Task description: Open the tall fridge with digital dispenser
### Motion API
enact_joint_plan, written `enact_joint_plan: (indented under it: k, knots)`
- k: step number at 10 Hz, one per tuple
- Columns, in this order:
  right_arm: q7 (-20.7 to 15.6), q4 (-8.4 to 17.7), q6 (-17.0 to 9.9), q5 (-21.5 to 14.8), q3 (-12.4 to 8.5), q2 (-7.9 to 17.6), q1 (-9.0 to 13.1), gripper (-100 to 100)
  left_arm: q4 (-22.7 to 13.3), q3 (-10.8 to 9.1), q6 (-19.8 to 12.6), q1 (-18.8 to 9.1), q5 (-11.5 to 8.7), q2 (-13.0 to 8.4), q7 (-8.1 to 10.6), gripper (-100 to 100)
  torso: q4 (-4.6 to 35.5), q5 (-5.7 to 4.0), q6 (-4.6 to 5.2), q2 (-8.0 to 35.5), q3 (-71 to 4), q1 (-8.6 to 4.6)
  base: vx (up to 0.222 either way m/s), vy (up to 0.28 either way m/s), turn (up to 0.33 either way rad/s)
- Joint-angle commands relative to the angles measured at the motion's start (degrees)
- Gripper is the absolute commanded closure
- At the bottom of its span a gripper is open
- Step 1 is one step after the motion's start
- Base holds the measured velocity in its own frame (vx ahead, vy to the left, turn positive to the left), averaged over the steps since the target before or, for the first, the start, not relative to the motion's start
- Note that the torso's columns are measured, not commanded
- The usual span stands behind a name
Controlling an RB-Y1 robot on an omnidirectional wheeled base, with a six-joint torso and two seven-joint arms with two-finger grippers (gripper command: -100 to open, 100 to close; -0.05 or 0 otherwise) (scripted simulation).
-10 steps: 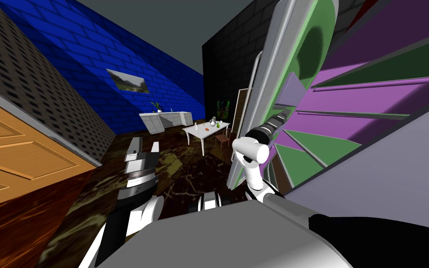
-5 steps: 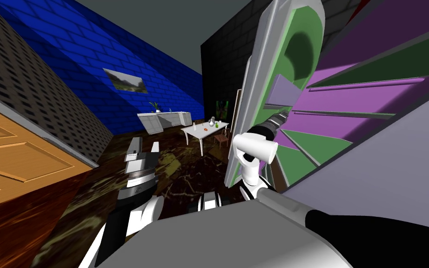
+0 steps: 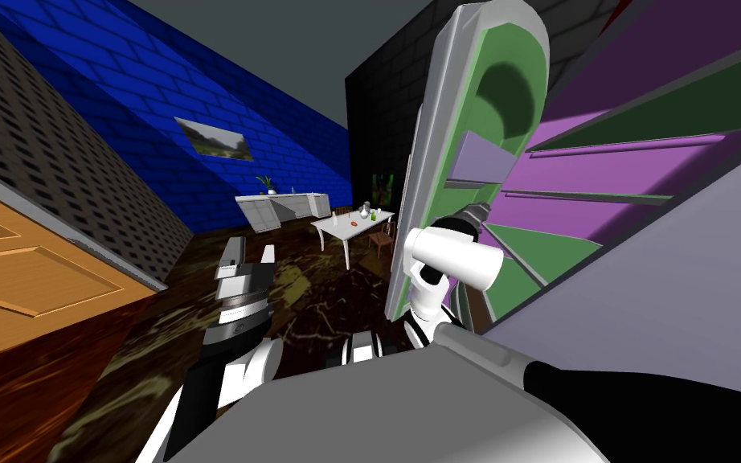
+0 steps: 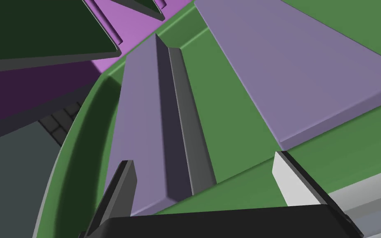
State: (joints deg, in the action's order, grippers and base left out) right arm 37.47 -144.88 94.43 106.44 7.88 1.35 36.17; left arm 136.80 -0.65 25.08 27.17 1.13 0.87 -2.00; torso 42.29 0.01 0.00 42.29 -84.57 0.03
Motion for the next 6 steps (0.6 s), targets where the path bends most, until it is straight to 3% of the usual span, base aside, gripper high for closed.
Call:
enact_joint_plan:
  k: [1, 2, 3, 4, 5, 6]
  knots:
    - [-0.73, -1.34, 4.03, 0.41, 0.07, -2.94, 0.84, -100, 0.00, 0.00, 0.00, 0.00, 0.00, 0.00, 0.00, 0, -0.01, -0.01, 0.00, -0.01, 0.00, -0.01, -0.001, -0.010, -0.005]
    - [-0.88, -1.85, 5.33, 0.57, 0.04, -4.03, 1.01, -100, 0.00, 0.00, 0.00, 0.00, 0.00, 0.00, 0.00, 0, 0.00, -0.01, 0.00, -0.01, -0.01, -0.01, -0.001, -0.011, -0.004]
    - [-0.27, -0.74, 4.11, 0.50, -0.03, -3.32, 1.15, -100, 0.00, 0.00, 0.00, 0.00, 0.00, 0.00, 0.00, 0, 0.00, -0.01, 0.00, -0.01, 0.00, -0.02, 0.000, 0.000, 0.000]
    - [-0.91, -0.52, 4.88, 0.86, -0.48, -3.28, 2.29, -100, 0.00, 0.00, 0.00, 0.00, 0.00, 0.00, 0.00, 0, -0.01, -0.01, 0.01, -0.01, -0.01, -0.03, 0.069, -0.100, -0.040]
    - [-0.63, -0.72, 4.63, 0.71, -0.28, -3.34, 1.79, -100, 0.00, -0.01, 0.00, 0.01, 0.00, -0.01, 0.00, 0, -0.05, -0.09, 0.02, -0.20, -0.12, -0.34, 0.045, -0.065, -0.002]
    - [-0.74, -0.72, 4.69, 0.74, -0.32, -3.33, 1.87, 100, 0.00, -0.01, 0.00, 0.01, 0.00, -0.01, 0.00, 0, -0.05, -0.06, 0.01, -0.09, -0.07, -0.12, 0.006, -0.011, 0.001]
